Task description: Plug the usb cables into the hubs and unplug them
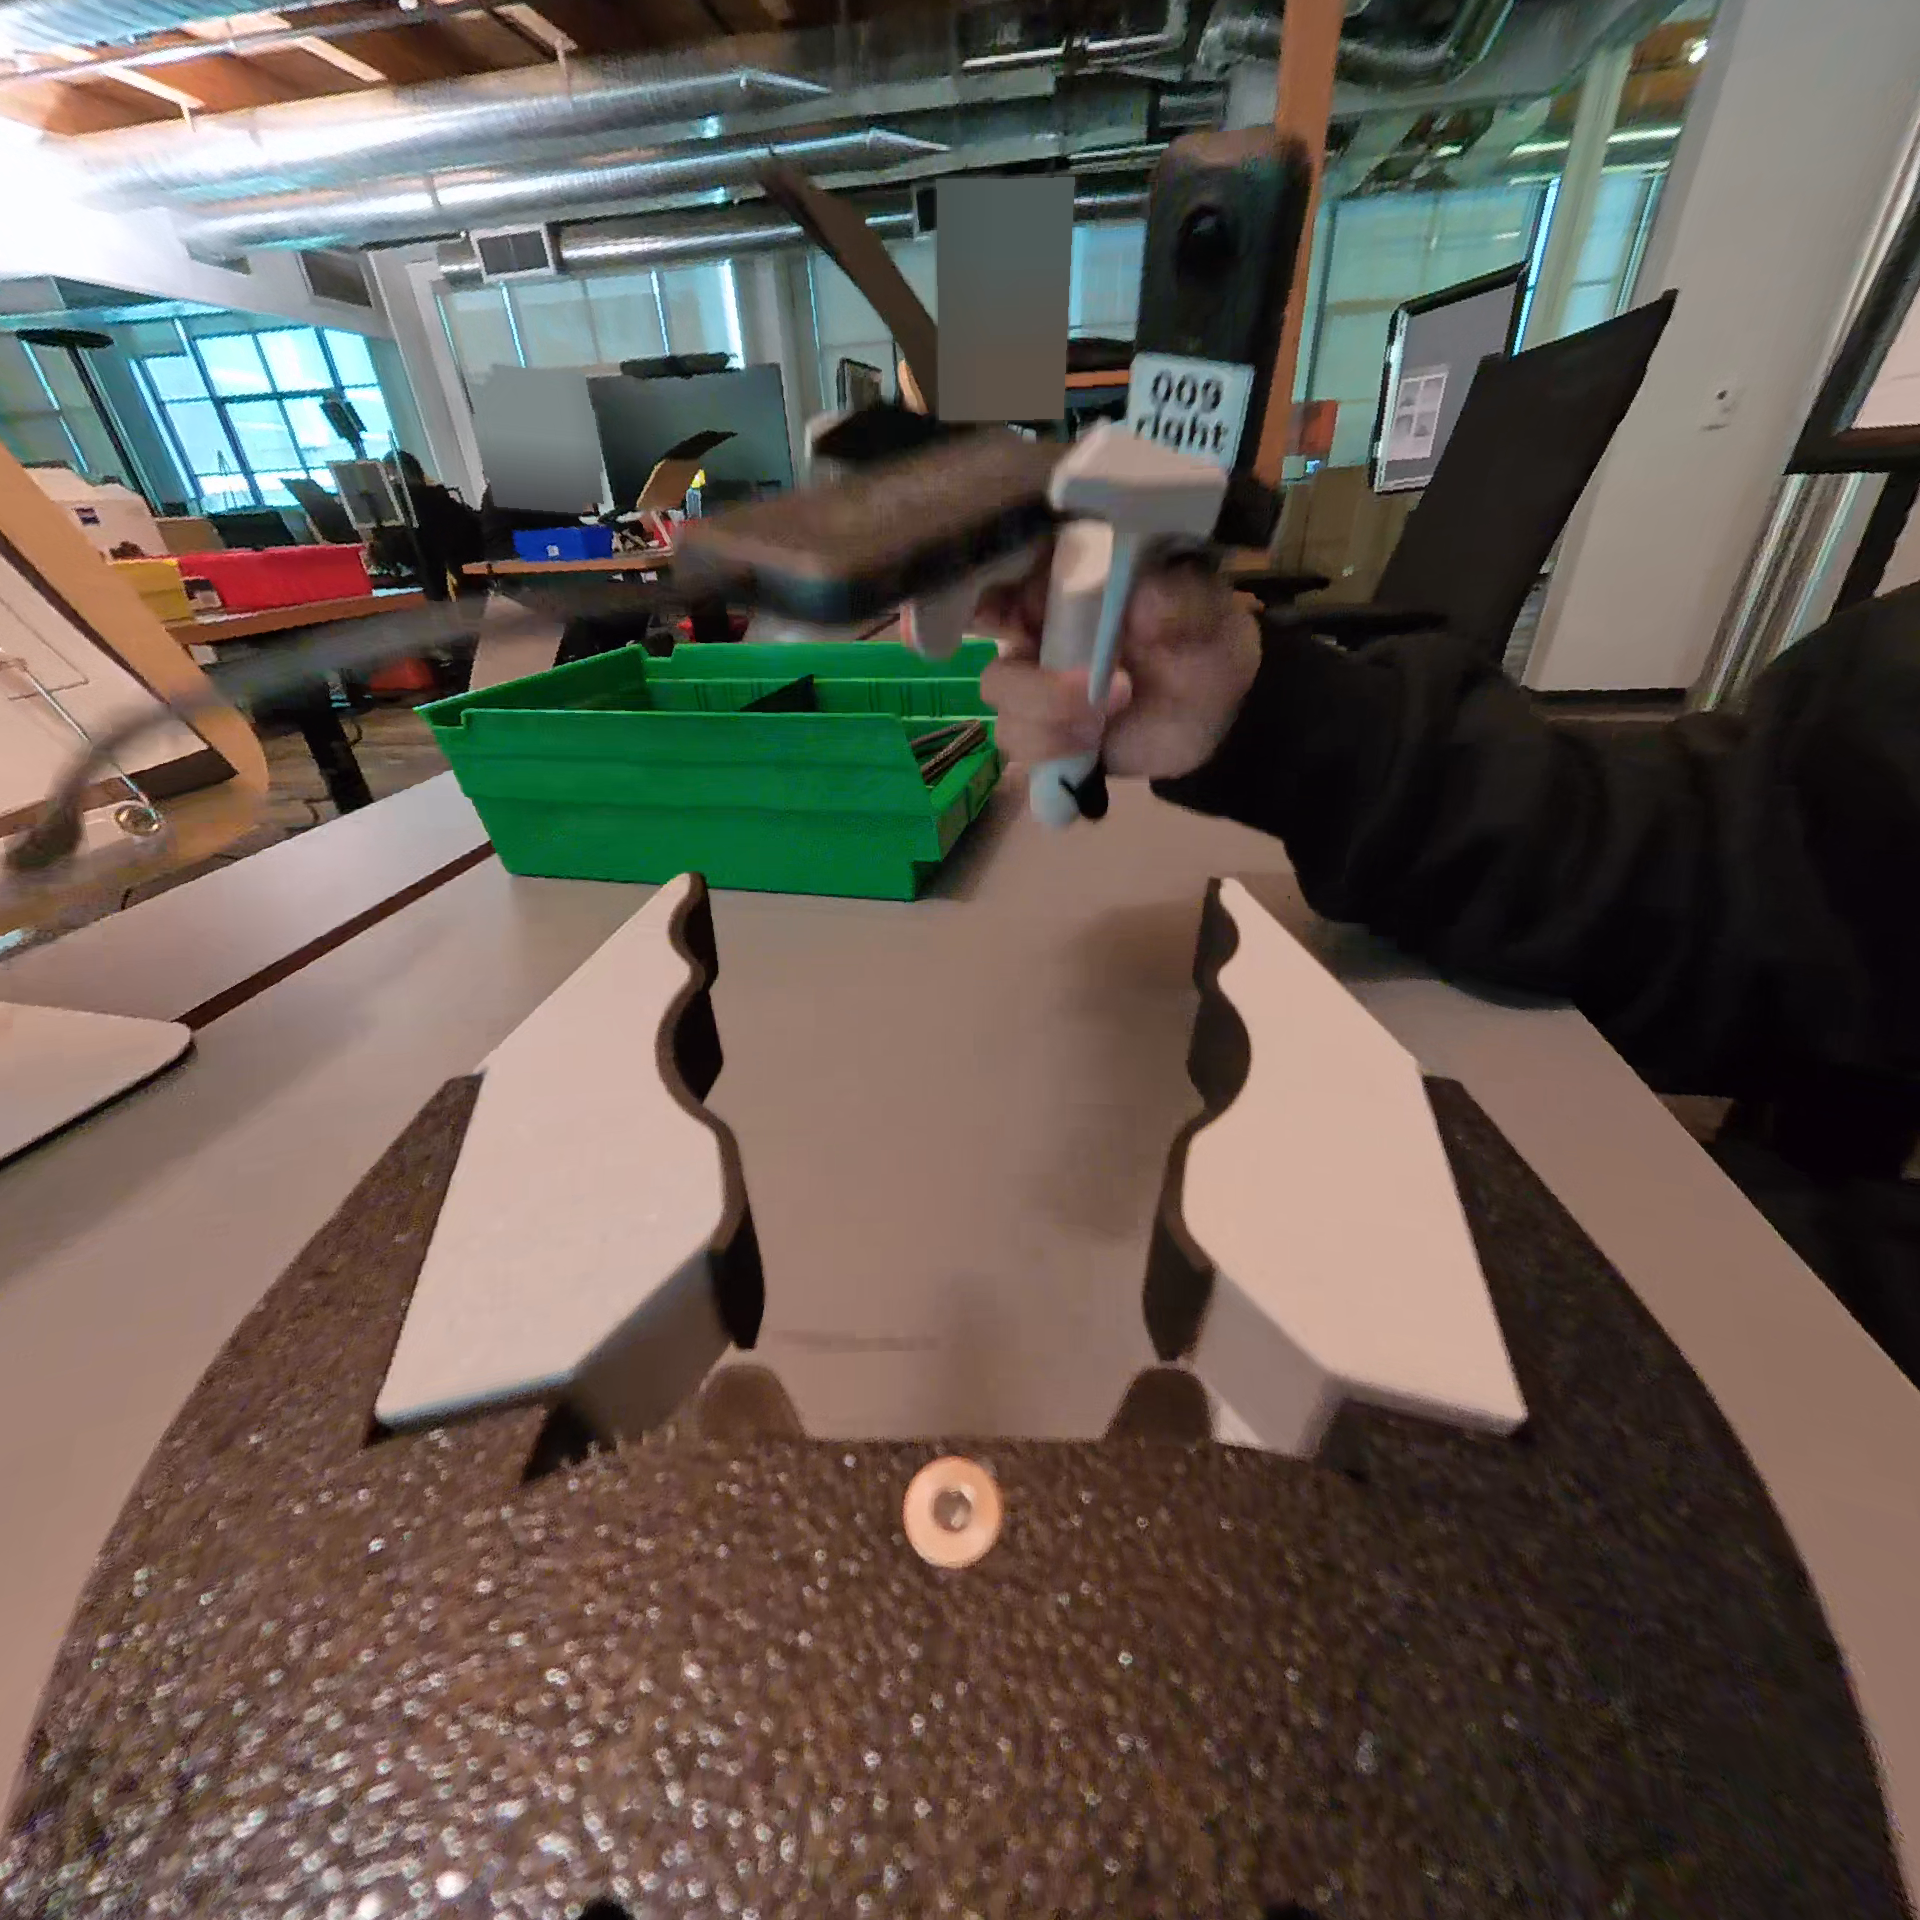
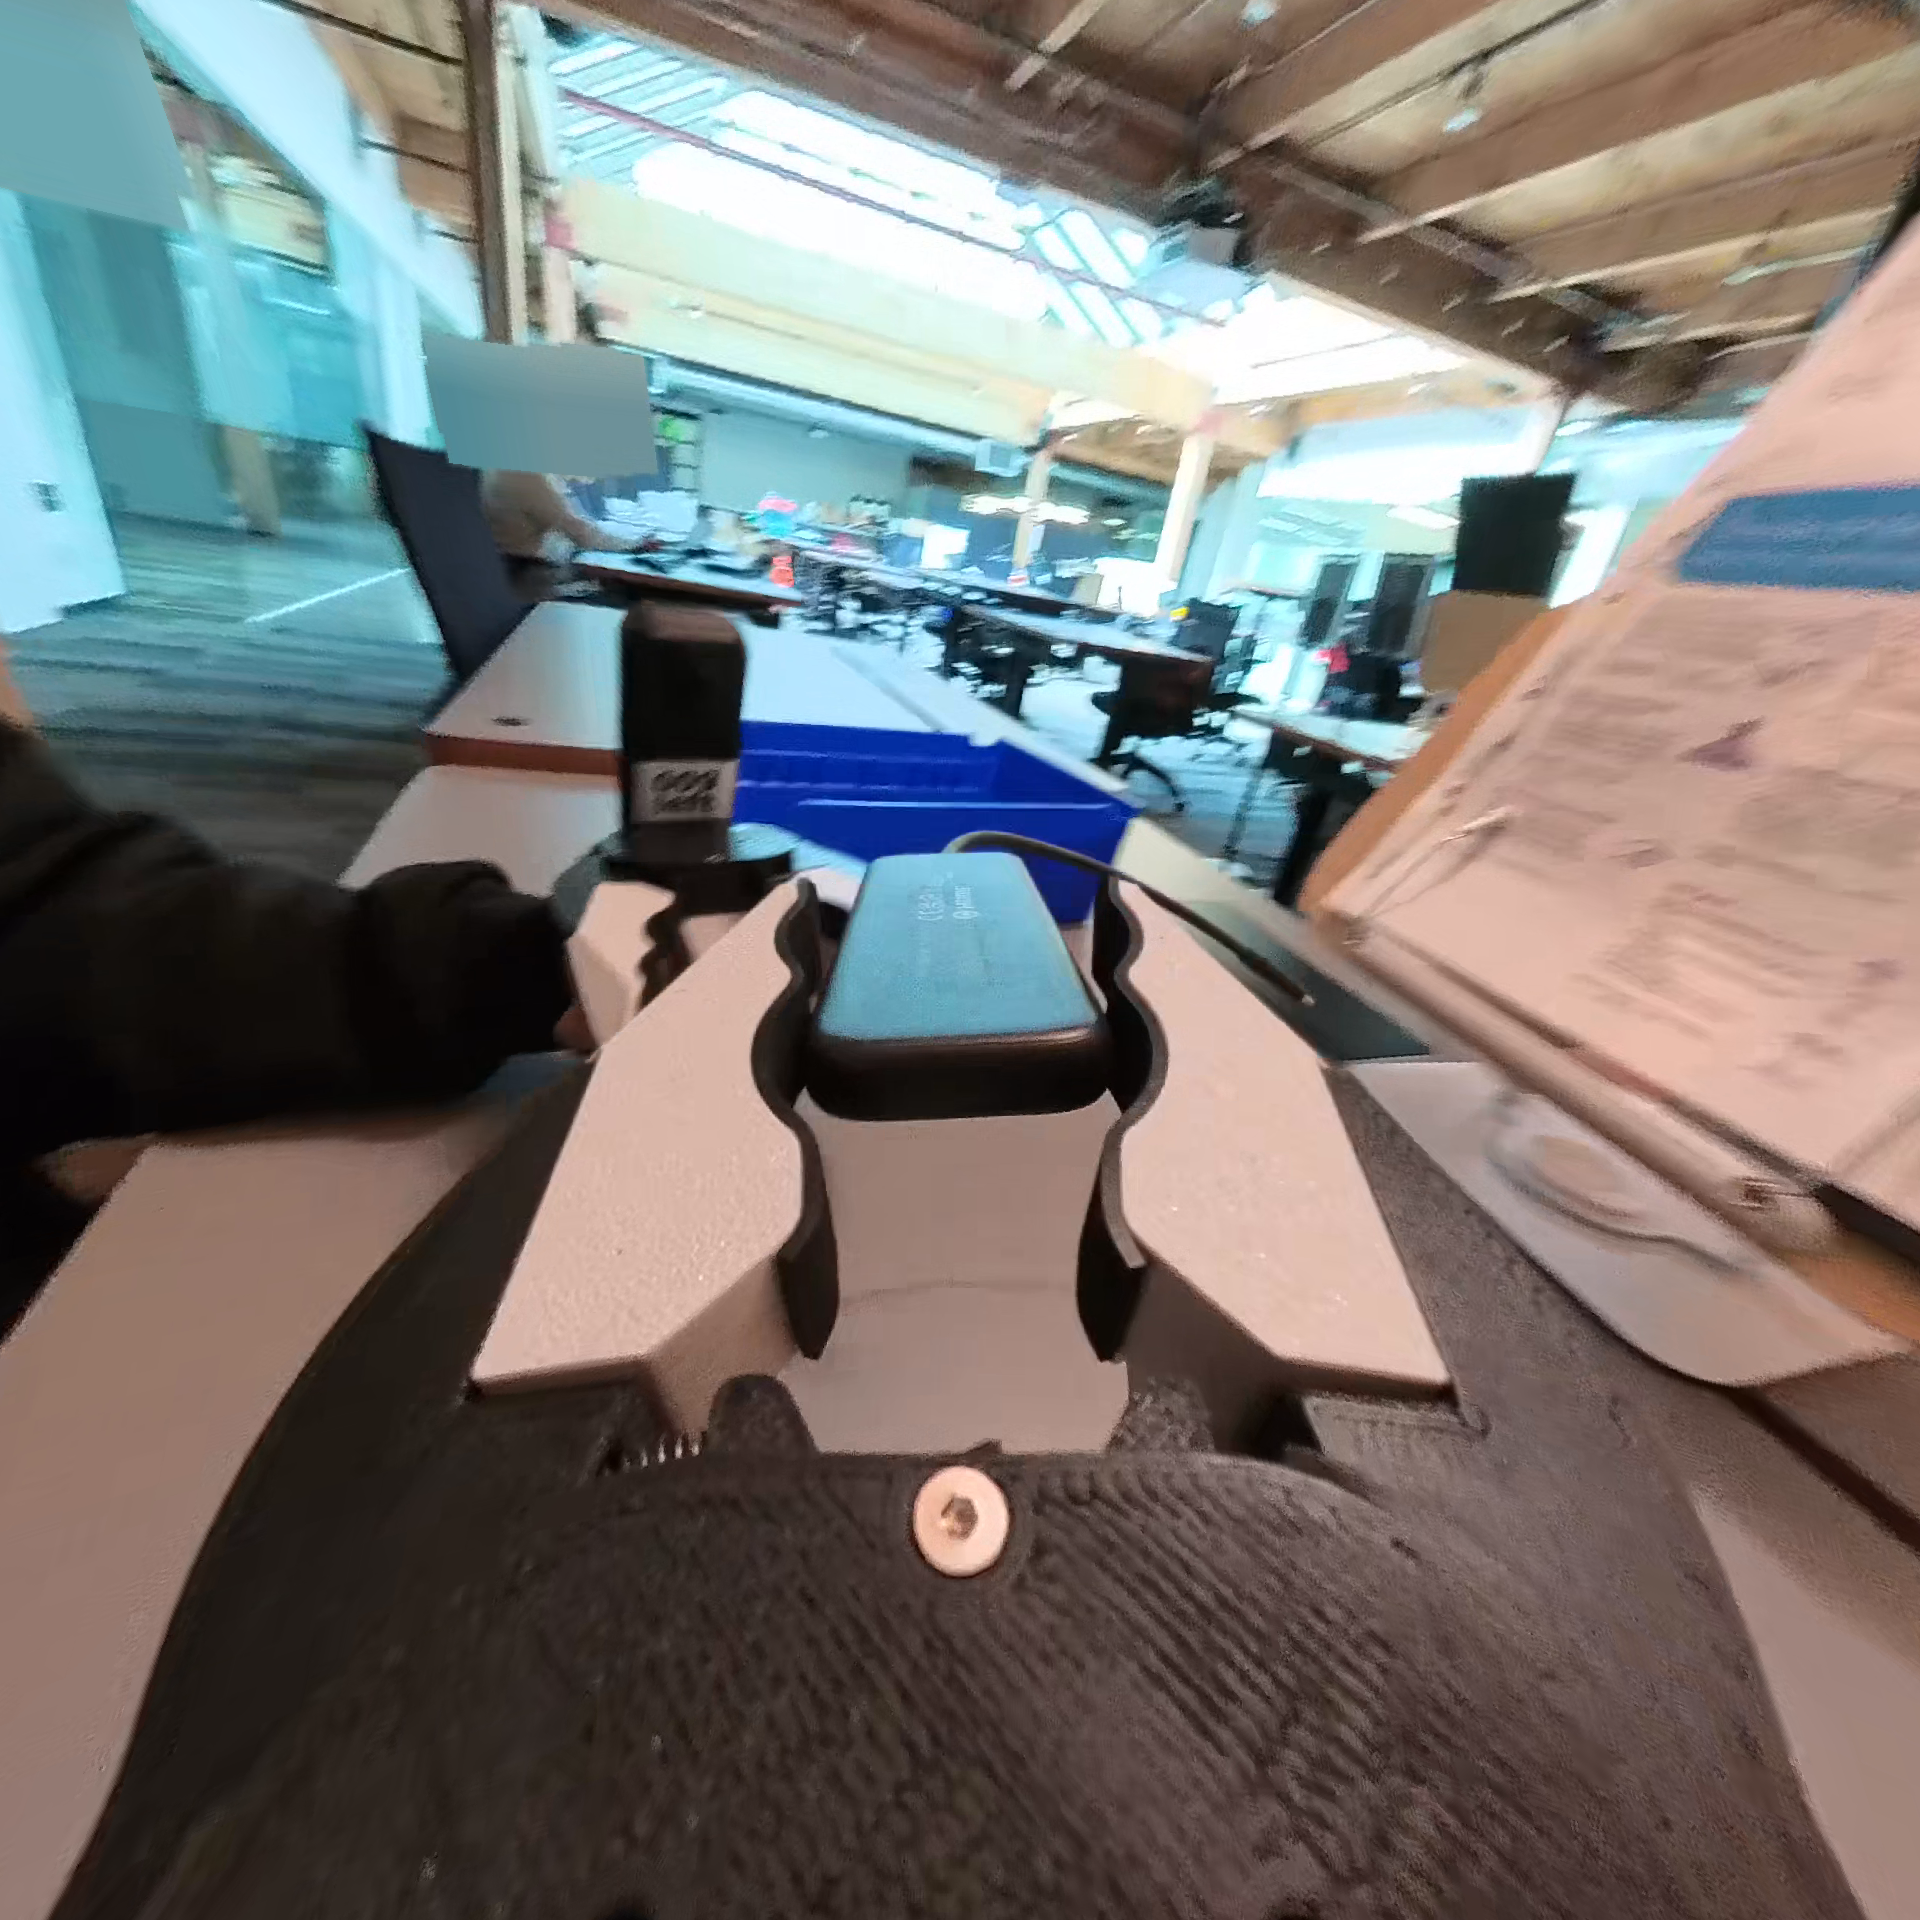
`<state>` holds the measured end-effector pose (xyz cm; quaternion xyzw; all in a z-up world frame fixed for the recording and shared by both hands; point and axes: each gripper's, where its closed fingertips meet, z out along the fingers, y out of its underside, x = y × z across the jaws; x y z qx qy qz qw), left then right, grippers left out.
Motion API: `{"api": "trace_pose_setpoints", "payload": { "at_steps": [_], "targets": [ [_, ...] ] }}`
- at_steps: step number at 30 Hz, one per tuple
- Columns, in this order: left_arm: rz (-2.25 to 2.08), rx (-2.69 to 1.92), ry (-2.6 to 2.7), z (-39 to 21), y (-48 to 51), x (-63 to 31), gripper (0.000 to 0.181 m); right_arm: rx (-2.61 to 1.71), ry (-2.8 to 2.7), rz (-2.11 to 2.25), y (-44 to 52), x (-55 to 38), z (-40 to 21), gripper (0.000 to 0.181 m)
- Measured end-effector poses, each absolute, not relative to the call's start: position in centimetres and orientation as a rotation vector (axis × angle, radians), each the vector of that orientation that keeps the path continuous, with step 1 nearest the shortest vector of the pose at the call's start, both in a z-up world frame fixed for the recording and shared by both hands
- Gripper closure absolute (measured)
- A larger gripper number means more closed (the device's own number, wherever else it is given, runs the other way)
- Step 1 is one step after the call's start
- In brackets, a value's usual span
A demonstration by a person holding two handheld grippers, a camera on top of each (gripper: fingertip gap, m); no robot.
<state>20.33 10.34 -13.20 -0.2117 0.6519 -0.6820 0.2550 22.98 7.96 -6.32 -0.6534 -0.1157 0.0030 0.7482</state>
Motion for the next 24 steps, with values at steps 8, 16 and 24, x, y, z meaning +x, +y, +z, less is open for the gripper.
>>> {"api": "trace_pose_setpoints", "payload": {
  "at_steps": [8,16,24],
  "targets": [
    [-1.842,-0.647,1.700,-12.8,11.8,21.0,0.096,-1.668,-0.088,-0.627,1.5,34.8,0.9,0.129],
    [-1.846,-0.676,1.738,-13.5,11.5,21.2,0.100,-2.401,0.244,-0.776,-5.0,48.8,-3.7,0.128],
    [-1.894,-0.709,1.774,-14.4,11.1,21.3,0.104,-3.029,0.310,-0.687,-6.4,53.1,-10.0,0.129]
  ]
}}
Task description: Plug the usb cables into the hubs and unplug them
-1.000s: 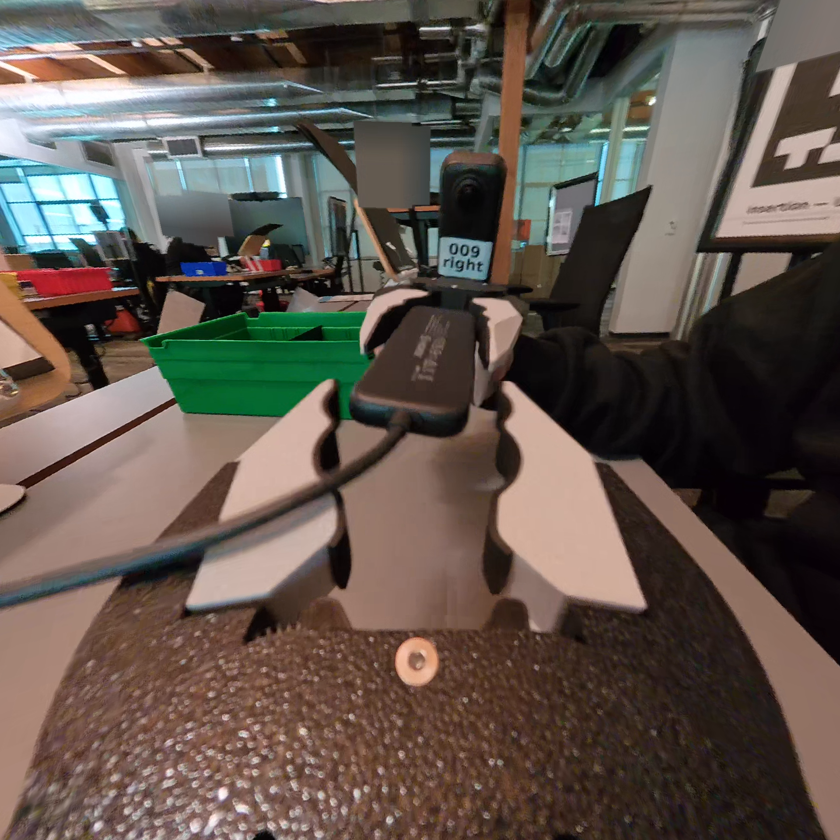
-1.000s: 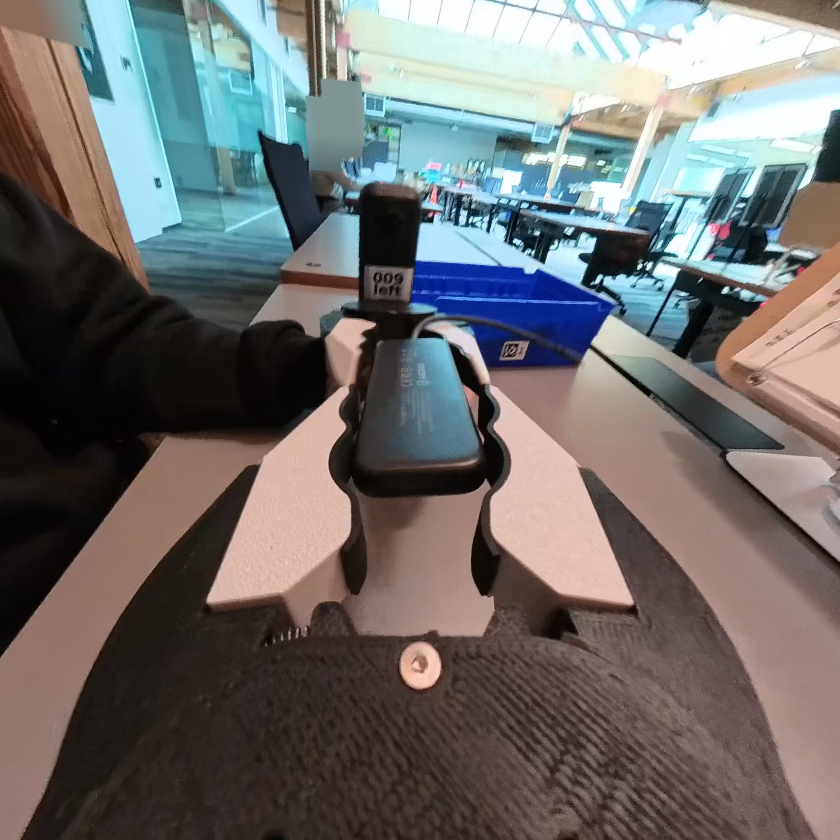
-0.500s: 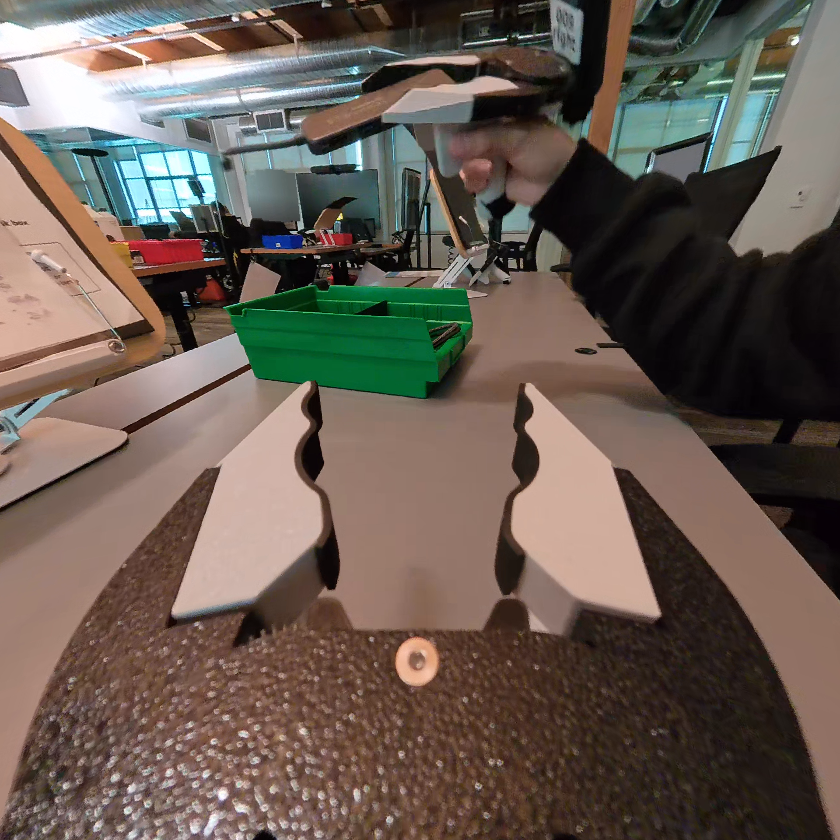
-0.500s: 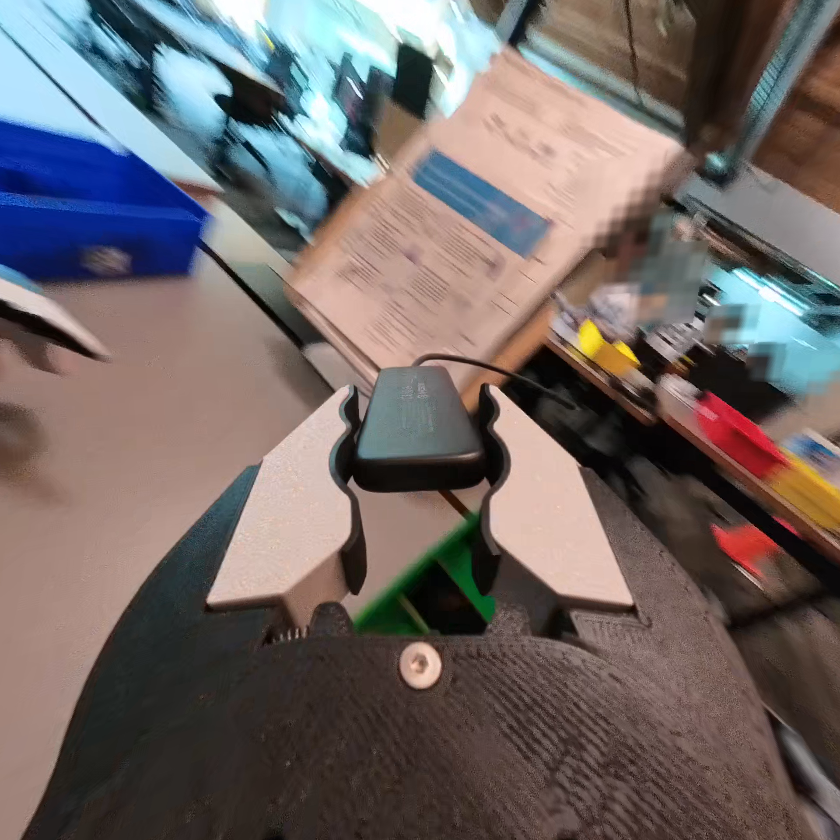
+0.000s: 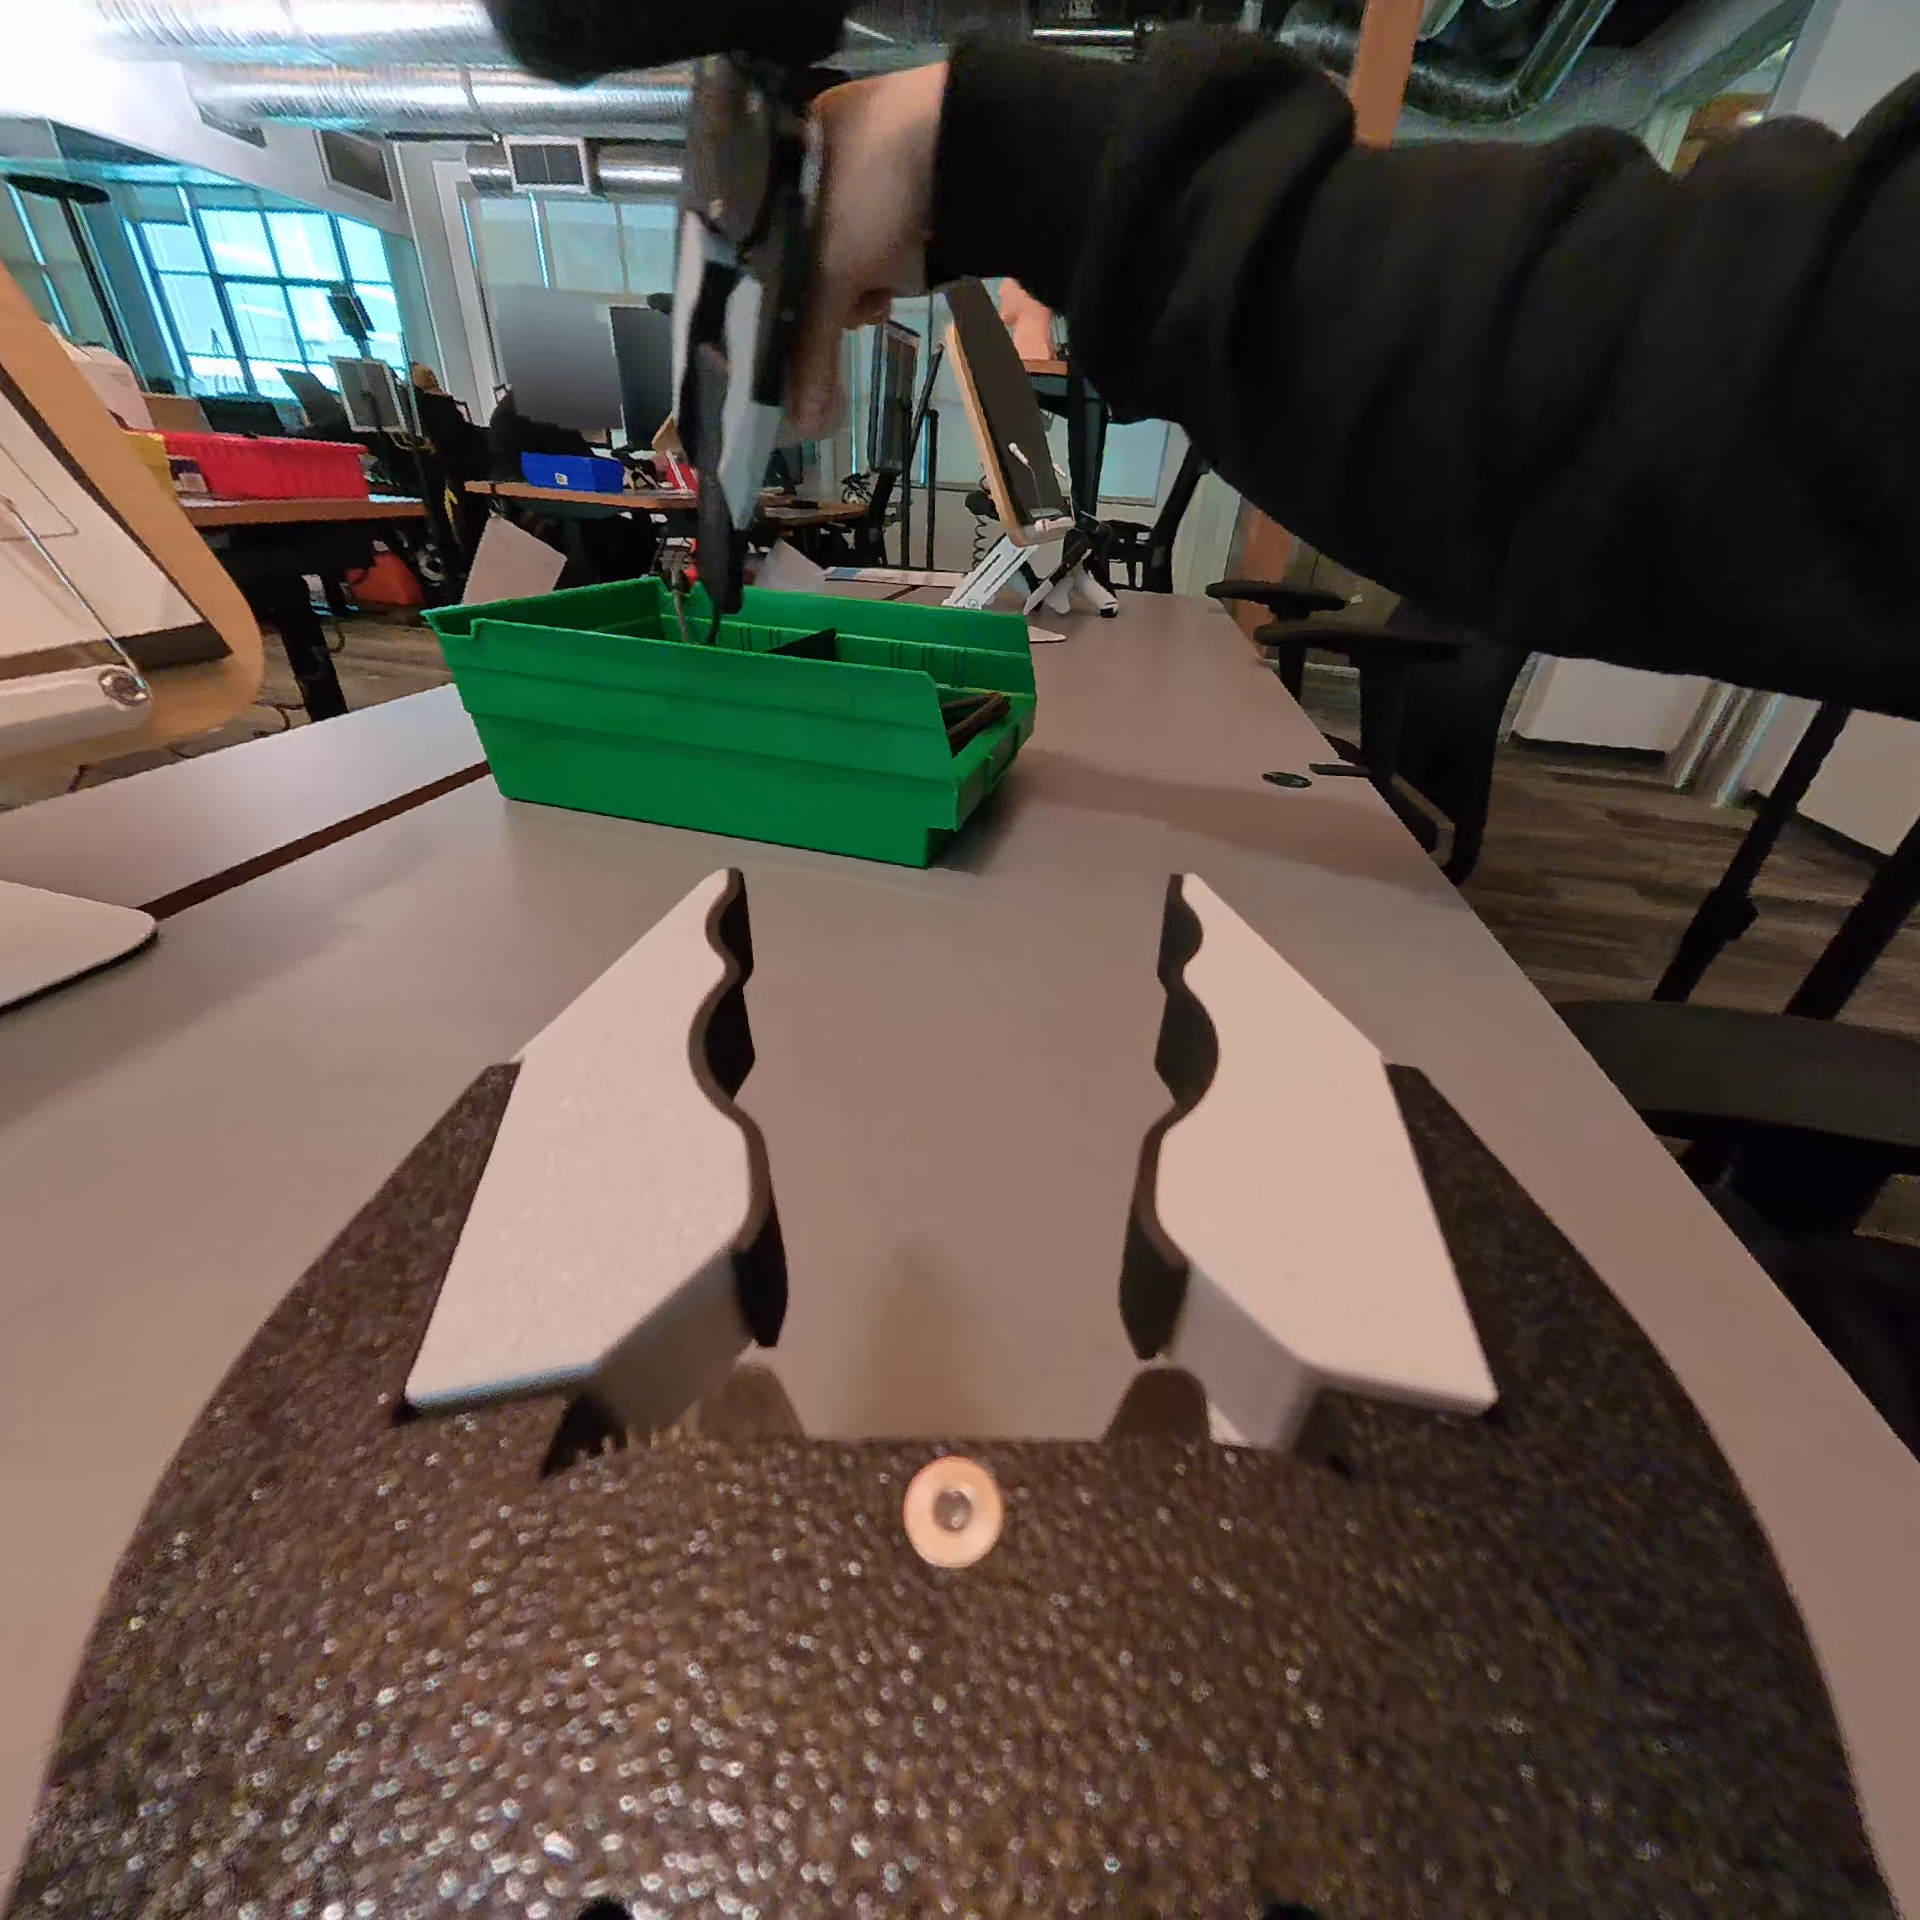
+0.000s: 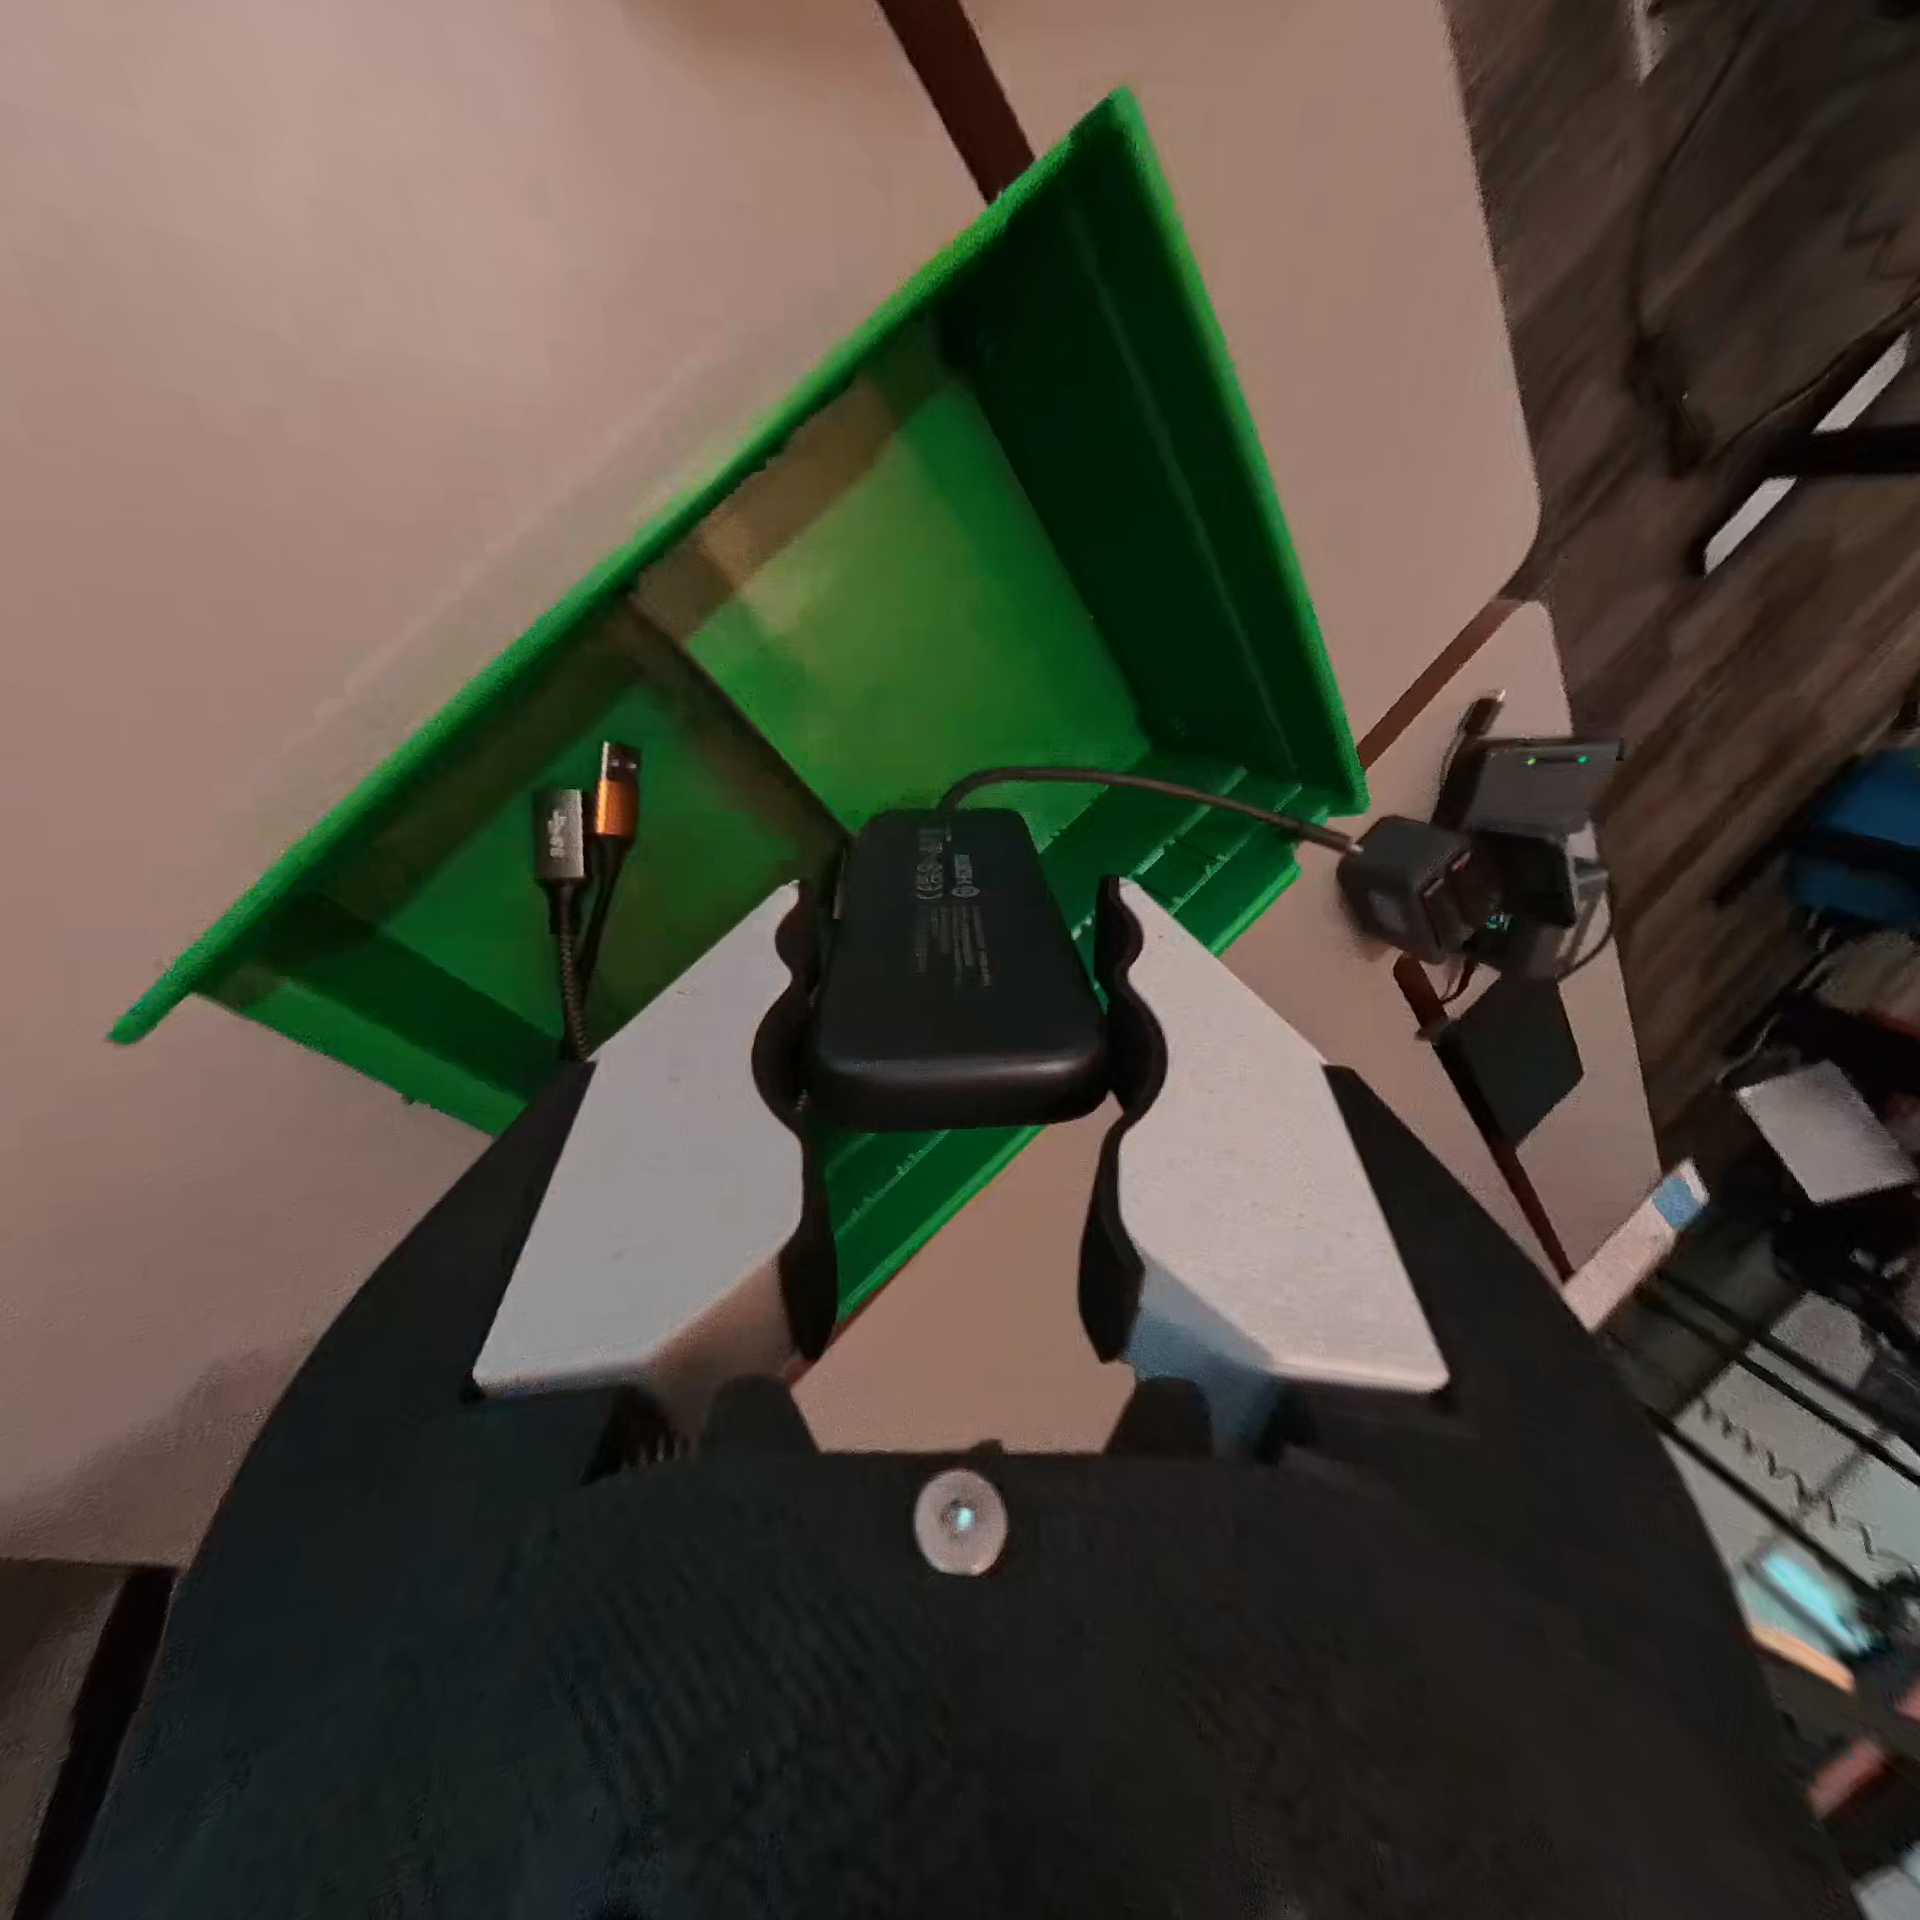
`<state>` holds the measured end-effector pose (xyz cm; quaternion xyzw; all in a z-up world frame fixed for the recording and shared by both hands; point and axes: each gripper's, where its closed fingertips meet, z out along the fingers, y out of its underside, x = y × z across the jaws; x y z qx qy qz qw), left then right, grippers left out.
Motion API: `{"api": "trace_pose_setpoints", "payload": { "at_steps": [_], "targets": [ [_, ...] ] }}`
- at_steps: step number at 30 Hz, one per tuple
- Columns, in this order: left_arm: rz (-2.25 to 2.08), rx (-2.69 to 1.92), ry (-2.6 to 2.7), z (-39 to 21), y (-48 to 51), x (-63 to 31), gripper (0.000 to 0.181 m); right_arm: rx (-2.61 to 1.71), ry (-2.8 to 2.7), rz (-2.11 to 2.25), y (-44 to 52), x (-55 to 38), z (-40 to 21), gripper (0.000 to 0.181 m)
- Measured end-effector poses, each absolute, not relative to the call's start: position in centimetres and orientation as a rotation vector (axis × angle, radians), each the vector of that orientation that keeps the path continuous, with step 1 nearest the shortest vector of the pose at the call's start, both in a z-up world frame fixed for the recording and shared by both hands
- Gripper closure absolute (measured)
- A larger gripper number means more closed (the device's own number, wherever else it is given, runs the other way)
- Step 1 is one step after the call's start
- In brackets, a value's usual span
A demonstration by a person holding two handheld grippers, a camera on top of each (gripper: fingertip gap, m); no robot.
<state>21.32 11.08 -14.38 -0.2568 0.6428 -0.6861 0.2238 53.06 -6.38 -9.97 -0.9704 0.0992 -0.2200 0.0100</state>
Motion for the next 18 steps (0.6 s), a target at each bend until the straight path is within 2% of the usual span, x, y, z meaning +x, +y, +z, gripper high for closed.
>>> {"api": "trace_pose_setpoints", "payload": {
  "at_steps": [5,9,15,18],
  "targets": [
    [-1.891,-0.702,1.808,-14.9,10.6,21.2,0.103,-3.236,0.438,-0.431,-5.1,53.2,-14.7,0.129],
    [-1.922,-0.702,1.795,-14.7,10.7,21.0,0.104,-3.054,0.623,-0.277,-1.6,54.5,-16.8,0.128],
    [-1.987,-0.703,1.753,-13.7,10.8,20.9,0.104,-2.775,0.752,-0.463,0.2,58.8,-16.3,0.127],
    [-1.991,-0.718,1.754,-13.8,10.9,20.9,0.104,-2.636,0.750,-0.568,0.7,60.6,-16.1,0.118]
  ]
}}
